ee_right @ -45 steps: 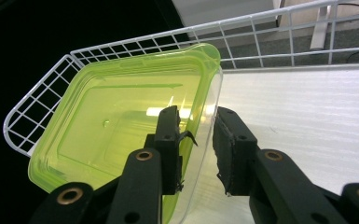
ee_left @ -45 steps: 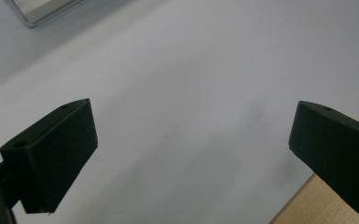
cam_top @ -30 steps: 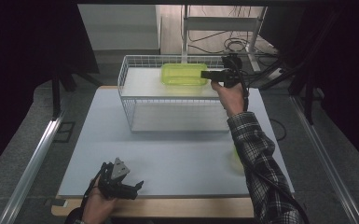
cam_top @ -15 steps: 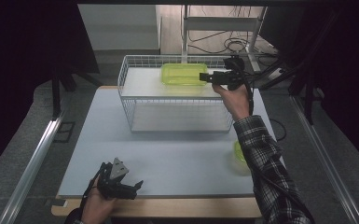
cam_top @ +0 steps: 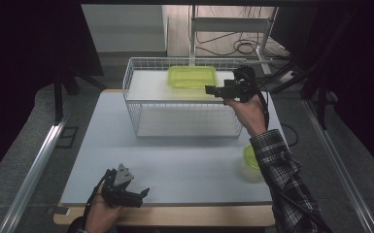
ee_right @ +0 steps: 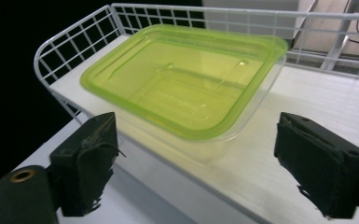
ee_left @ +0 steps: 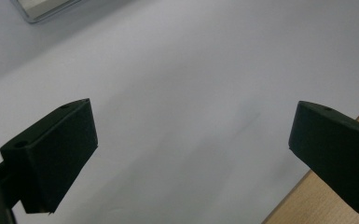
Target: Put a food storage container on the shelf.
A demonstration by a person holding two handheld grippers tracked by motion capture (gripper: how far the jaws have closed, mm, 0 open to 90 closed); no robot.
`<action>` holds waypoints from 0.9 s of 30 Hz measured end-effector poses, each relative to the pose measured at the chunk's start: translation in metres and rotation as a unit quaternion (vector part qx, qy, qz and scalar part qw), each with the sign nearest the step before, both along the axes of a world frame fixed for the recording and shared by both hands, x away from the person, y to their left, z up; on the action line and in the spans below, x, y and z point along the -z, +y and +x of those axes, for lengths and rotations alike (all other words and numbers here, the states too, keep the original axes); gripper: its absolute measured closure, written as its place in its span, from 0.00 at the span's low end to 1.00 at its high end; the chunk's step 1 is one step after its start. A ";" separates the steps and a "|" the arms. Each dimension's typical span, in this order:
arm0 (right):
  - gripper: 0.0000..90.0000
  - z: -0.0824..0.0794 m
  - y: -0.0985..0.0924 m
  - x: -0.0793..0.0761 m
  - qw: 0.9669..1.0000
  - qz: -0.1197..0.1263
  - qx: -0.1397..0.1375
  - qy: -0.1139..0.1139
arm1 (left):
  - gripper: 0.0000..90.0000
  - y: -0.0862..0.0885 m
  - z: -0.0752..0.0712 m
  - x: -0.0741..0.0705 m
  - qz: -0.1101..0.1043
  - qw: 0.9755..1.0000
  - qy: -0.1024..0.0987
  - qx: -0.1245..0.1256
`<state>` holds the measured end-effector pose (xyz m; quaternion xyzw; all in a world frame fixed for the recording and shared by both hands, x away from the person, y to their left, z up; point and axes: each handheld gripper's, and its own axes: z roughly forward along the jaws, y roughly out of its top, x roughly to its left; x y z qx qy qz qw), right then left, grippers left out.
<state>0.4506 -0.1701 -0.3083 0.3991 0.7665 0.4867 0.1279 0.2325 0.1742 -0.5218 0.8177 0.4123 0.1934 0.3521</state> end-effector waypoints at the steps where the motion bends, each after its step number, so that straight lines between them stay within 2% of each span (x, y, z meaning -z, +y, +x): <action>1: 0.11 -0.002 0.000 0.001 1.000 -0.004 -0.002 -0.002 | 0.01 0.000 0.000 0.000 0.000 1.000 0.000 0.000; 5: 0.09 -0.008 -0.001 0.004 1.000 -0.009 -0.012 -0.004 | 0.01 0.001 0.000 -0.001 -0.012 1.000 -0.002 0.004; 8: 0.07 -0.012 -0.002 0.006 1.000 -0.024 -0.013 -0.013 | 0.01 0.002 -0.001 -0.001 -0.016 1.000 -0.003 0.007; 16: 0.06 -0.027 -0.011 0.011 0.999 -0.033 -0.023 -0.023 | 0.00 0.001 0.000 0.000 -0.012 1.000 -0.007 0.009; 27: 0.02 -0.046 -0.019 0.023 0.998 -0.041 -0.045 -0.024 | 0.00 -0.001 -0.001 0.001 -0.008 1.000 -0.014 0.011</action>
